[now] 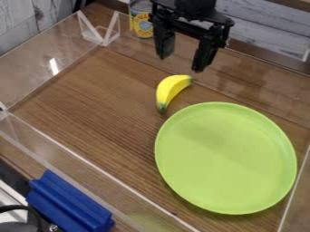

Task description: Put the banana in the green plate

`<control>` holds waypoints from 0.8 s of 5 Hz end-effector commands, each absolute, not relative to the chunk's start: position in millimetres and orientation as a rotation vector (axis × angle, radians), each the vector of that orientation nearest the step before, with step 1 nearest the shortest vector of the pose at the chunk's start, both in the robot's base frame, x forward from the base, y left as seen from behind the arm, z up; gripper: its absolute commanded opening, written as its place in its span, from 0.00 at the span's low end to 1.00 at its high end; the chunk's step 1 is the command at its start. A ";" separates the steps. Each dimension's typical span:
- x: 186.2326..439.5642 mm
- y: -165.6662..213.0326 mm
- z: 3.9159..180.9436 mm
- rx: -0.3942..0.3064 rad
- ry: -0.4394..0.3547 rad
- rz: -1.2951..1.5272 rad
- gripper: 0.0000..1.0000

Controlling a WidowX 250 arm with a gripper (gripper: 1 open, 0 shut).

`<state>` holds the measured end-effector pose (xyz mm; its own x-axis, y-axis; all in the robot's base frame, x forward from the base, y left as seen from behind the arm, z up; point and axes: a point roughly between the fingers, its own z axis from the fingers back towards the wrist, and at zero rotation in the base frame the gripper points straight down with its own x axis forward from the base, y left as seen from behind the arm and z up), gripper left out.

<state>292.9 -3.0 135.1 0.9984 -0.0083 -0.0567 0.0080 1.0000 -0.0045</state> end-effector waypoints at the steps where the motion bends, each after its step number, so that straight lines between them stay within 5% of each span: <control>1: 299.7 1.0 122.7 -0.002 0.060 -0.018 1.00; 4: 327.8 18.7 91.0 0.006 0.027 -0.121 1.00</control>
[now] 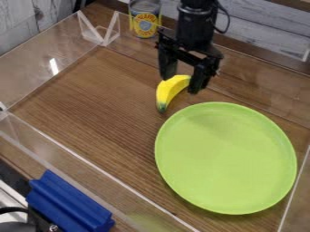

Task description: Put the banana in the green plate

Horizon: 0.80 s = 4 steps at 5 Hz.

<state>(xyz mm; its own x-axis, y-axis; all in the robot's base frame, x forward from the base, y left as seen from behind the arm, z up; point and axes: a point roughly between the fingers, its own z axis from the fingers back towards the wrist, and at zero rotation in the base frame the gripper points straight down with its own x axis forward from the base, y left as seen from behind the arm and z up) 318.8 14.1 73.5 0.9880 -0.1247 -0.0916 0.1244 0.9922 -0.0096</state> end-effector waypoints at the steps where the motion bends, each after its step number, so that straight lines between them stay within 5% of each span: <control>1: 335.1 24.0 83.3 0.010 0.022 -0.148 1.00; 4: 353.3 38.8 61.8 0.006 0.014 -0.196 1.00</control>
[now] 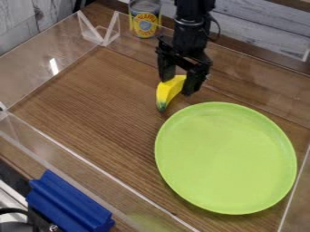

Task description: Put the banana in the green plate

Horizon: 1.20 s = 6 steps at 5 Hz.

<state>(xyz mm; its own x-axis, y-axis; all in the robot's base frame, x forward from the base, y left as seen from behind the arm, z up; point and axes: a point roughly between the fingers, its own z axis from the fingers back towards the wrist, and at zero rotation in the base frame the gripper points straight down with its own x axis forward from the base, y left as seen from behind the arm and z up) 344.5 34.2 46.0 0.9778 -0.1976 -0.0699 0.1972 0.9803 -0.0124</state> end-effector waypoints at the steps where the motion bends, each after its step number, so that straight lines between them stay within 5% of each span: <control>1: 358.1 40.9 55.9 0.005 0.014 -0.203 1.00; 3: 364.0 43.8 44.9 0.000 0.015 -0.206 1.00; 4: 365.6 43.8 43.1 -0.006 0.011 -0.213 0.00; 6: 367.7 45.6 47.2 -0.021 0.010 -0.213 0.00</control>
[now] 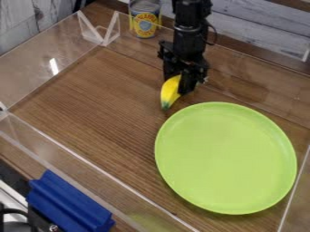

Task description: Put the banana in the green plate

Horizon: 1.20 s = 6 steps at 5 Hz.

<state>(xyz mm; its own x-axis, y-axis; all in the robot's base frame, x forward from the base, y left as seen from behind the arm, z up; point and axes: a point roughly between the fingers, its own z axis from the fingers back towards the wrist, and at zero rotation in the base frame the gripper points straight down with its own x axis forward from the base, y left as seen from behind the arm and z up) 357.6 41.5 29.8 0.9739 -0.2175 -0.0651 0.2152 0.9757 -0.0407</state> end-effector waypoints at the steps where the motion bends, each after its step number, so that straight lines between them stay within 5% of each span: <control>1: 369.4 48.1 47.8 -0.027 0.013 -0.209 0.00; 6: 376.4 52.7 44.8 -0.049 0.032 -0.183 0.00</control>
<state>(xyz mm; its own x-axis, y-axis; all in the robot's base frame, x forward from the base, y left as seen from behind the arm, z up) 365.5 48.6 25.5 0.9776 -0.1891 -0.0925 0.1828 0.9805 -0.0729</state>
